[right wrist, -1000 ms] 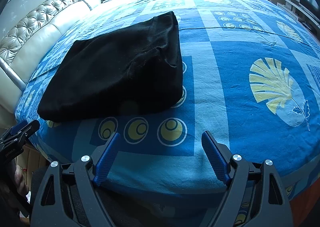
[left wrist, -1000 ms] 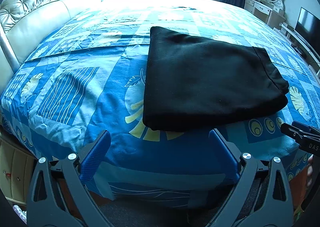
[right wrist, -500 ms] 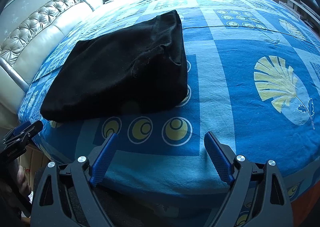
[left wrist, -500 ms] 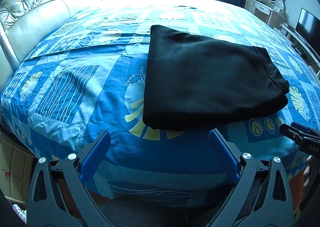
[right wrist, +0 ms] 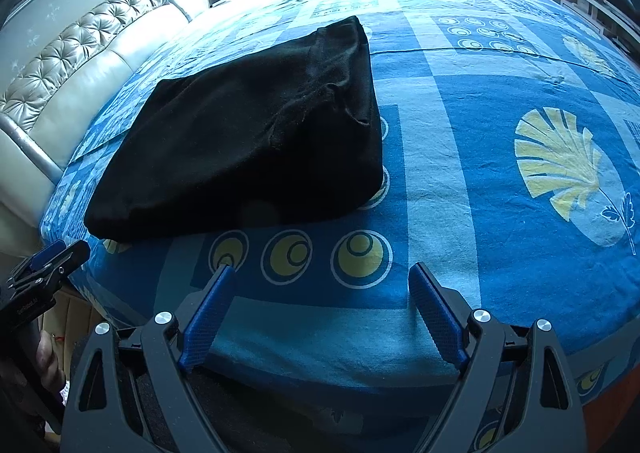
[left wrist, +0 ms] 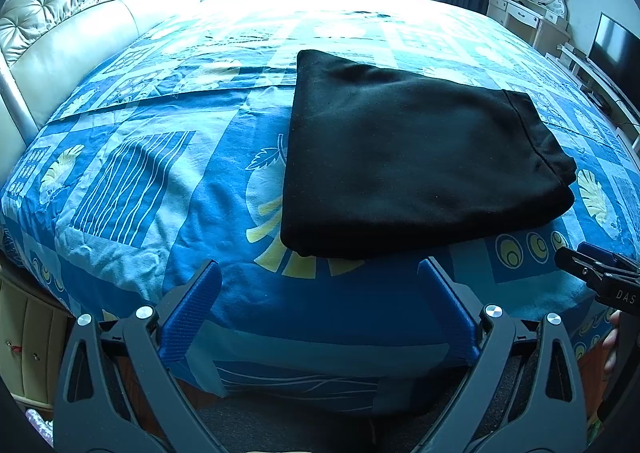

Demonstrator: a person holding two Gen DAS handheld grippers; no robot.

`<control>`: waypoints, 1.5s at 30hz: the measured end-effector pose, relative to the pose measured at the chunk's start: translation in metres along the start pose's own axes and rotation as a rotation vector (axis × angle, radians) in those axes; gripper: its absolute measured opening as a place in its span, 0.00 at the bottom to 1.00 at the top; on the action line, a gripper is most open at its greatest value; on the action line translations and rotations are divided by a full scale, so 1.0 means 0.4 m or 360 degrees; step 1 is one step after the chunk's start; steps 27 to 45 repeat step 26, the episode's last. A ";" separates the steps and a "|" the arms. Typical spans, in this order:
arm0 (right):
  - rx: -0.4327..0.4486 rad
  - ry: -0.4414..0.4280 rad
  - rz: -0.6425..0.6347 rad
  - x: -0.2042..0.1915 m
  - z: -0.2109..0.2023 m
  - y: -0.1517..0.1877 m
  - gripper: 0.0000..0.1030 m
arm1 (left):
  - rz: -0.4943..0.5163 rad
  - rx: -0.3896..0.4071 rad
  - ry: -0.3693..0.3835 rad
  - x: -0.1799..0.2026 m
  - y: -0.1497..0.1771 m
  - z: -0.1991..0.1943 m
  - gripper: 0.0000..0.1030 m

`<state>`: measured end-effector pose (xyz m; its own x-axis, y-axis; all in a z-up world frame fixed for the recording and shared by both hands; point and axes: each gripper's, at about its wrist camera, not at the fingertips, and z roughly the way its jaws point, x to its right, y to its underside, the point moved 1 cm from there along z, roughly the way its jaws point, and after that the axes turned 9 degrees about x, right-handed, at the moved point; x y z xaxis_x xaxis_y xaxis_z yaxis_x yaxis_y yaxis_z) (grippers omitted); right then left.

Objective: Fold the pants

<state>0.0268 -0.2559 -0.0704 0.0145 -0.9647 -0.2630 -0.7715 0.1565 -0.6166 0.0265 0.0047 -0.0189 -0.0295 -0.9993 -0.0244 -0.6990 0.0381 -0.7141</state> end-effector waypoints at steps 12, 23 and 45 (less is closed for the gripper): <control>-0.0012 -0.0015 -0.0037 -0.011 0.004 0.004 0.84 | -0.0031 -0.0017 0.0006 0.000 -0.005 -0.001 0.96; 0.0046 -0.0245 0.0121 -0.006 -0.036 -0.104 0.84 | -0.0133 0.0124 -0.0005 -0.165 -0.175 0.059 0.96; 0.0146 -0.0222 0.0090 0.019 -0.027 -0.235 0.84 | -0.0180 0.0142 -0.0207 -0.281 -0.249 0.167 0.96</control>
